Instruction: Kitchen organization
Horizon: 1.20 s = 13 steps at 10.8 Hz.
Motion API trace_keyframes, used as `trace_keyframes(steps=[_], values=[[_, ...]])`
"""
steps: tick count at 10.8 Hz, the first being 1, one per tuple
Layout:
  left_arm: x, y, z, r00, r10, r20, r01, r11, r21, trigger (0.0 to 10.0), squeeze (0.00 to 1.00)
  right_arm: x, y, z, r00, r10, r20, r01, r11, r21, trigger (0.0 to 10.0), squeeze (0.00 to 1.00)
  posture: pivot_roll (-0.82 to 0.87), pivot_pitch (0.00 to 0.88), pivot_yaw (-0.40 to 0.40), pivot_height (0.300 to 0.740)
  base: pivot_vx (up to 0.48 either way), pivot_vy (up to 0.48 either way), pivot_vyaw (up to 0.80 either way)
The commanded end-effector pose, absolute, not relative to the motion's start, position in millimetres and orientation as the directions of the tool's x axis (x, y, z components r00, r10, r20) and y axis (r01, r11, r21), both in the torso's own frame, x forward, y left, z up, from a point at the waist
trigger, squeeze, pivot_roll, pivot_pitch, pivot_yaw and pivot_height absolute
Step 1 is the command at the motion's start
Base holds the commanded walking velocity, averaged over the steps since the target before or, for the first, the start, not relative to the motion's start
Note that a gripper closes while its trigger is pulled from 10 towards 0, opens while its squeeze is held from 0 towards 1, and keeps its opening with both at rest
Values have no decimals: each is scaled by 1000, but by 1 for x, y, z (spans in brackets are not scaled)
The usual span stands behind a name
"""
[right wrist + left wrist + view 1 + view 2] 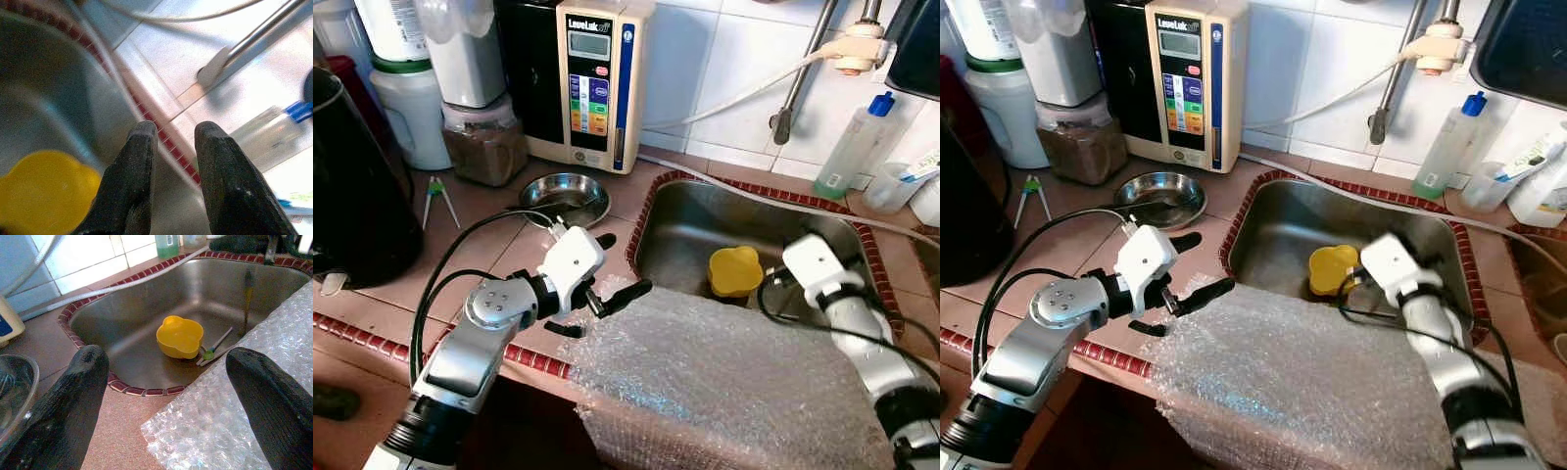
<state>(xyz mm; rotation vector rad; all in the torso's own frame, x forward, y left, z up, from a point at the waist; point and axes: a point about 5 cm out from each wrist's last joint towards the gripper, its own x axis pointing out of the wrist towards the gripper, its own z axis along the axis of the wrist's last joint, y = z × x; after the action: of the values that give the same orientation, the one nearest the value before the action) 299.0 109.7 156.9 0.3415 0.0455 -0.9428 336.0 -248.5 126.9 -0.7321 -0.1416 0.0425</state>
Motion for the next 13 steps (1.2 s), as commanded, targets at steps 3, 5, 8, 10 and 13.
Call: trace_keyframes(steps=[3, 5, 8, 10, 13], values=[[303, 109, 159, 620, -764, -176, 775, 562, 291, 10000, 1000, 341, -263, 145, 981, -13, 194, 131, 783, -608, 10000, 1000, 171, 0, -50, 740, 0, 0, 0], [312, 113, 162, 712, -691, -123, 688, 650, 324, 10000, 1000, 341, -244, 143, 978, 99, 183, 26, 814, -580, 10000, 1000, 170, 0, -58, 740, 0, 0, 0], [340, 128, 170, 913, -408, 27, 376, 863, 337, 10000, 1000, 327, -186, 140, 923, 327, 204, -167, 816, -554, 10000, 1000, 153, 0, -59, 740, 0, 0, 0], [350, 139, 167, 965, -251, 73, 239, 959, 151, 10000, 1000, 307, -151, 134, 887, 424, 184, -281, 811, -513, 10000, 1000, 136, 0, -58, 740, 0, 0, 0], [357, 164, 133, 997, -26, -78, 20, 997, -70, 10000, 1000, 278, -119, 120, 845, 522, 113, -415, 776, -475, 10000, 1000, 132, 0, -55, 740, 0, 0, 0]])
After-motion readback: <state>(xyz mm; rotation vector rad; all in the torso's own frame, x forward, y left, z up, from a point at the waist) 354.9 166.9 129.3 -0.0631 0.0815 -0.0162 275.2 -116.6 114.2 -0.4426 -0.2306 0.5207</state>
